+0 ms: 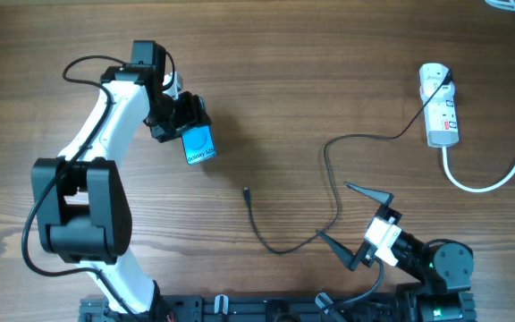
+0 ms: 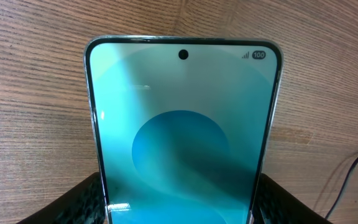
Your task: Plug charger to phone and switch on socket
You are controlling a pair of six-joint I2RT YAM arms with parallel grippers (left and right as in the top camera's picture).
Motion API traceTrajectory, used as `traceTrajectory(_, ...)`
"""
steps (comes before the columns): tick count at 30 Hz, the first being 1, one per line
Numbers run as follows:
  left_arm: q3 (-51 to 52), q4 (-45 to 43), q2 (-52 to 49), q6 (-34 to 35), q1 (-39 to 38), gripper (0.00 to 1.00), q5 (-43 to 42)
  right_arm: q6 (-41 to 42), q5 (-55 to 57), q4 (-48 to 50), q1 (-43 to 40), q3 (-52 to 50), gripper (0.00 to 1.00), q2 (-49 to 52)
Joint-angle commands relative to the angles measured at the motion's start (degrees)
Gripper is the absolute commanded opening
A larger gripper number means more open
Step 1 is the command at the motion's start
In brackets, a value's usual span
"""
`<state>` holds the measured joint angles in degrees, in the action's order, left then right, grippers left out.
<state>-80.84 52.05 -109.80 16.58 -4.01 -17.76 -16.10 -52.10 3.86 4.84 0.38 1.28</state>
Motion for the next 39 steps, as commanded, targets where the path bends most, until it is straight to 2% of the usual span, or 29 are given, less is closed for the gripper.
traceTrajectory(1,0.1,-0.2,1.4,-1.4,-0.1,0.63,-1.3,19.3,15.4,0.2,0.2,-0.1,1.00,-0.3)
traceTrajectory(2,0.1,-0.2,1.4,-1.4,0.0,0.63,-1.3,28.2,23.9,-1.6,0.2,-0.1,1.00,-0.3)
traceTrajectory(3,0.1,-0.2,1.4,-1.4,0.0,0.63,-1.3,33.7,27.8,-2.0,0.2,-0.1,1.00,-0.2)
traceTrajectory(8,0.1,-0.2,1.4,-1.4,0.0,0.63,-1.3,46.9,28.3,-2.0,0.2,-0.1,1.00,-0.2)
traceTrajectory(10,0.1,-0.2,1.4,-1.4,0.0,0.63,-1.3,47.8,30.6,-1.7,0.2,-0.1,1.00,-0.2)
traceTrajectory(13,0.1,-0.2,1.4,-1.4,0.0,0.63,-1.3,57.0,32.3,-1.9,0.2,0.0,1.00,-0.2)
traceTrajectory(16,0.1,-0.2,1.4,-1.4,0.0,0.63,-1.3,56.2,31.4,-5.9,0.2,3.2,1.00,0.8)
traceTrajectory(19,0.1,-0.2,1.4,-1.4,0.0,0.63,-1.3,52.0,35.0,-15.1,0.2,12.3,1.00,5.0)
traceTrajectory(23,0.1,-0.1,1.4,-1.4,-0.1,0.63,-1.3,45.8,39.0,-28.3,0.2,29.9,1.00,18.7)
traceTrajectory(25,0.1,0.1,1.4,-1.4,0.0,0.63,-1.3,44.3,38.9,-35.8,0.2,39.8,1.00,29.0)
traceTrajectory(27,0.1,0.3,1.4,-1.1,0.0,0.62,-1.3,41.3,32.4,-41.6,0.2,48.2,1.00,38.4)
traceTrajectory(30,0.1,0.5,1.4,-1.2,-0.1,0.62,-1.4,40.1,12.1,-40.4,0.2,54.3,1.00,48.8)
traceTrajectory(32,0.1,0.7,1.4,-1.2,0.0,0.63,-2.5,43.4,5.0,-35.5,0.2,54.3,1.00,53.3)
traceTrajectory(33,0.1,0.7,1.4,-1.4,0.0,0.63,-3.8,43.5,2.3,-34.3,0.2,54.3,0.96,55.8)
traceTrajectory(34,0.1,0.8,1.4,-1.4,-0.2,0.63,-5.4,43.1,0.9,-34.4,0.3,54.3,0.87,59.0)
traceTrajectory(35,0.1,0.7,1.4,-1.4,-0.4,0.63,-6.6,43.0,1.0,-34.9,1.1,54.3,0.84,62.1)
traceTrajectory(37,0.0,0.6,1.4,-1.4,-1.2,0.63,-7.0,42.4,1.0,-34.8,2.8,54.3,0.83,65.8)
traceTrajectory(39,0.0,-0.7,1.4,-1.4,-4.0,0.62,-8.2,41.6,2.8,-33.0,7.9,54.3,0.83,75.0)
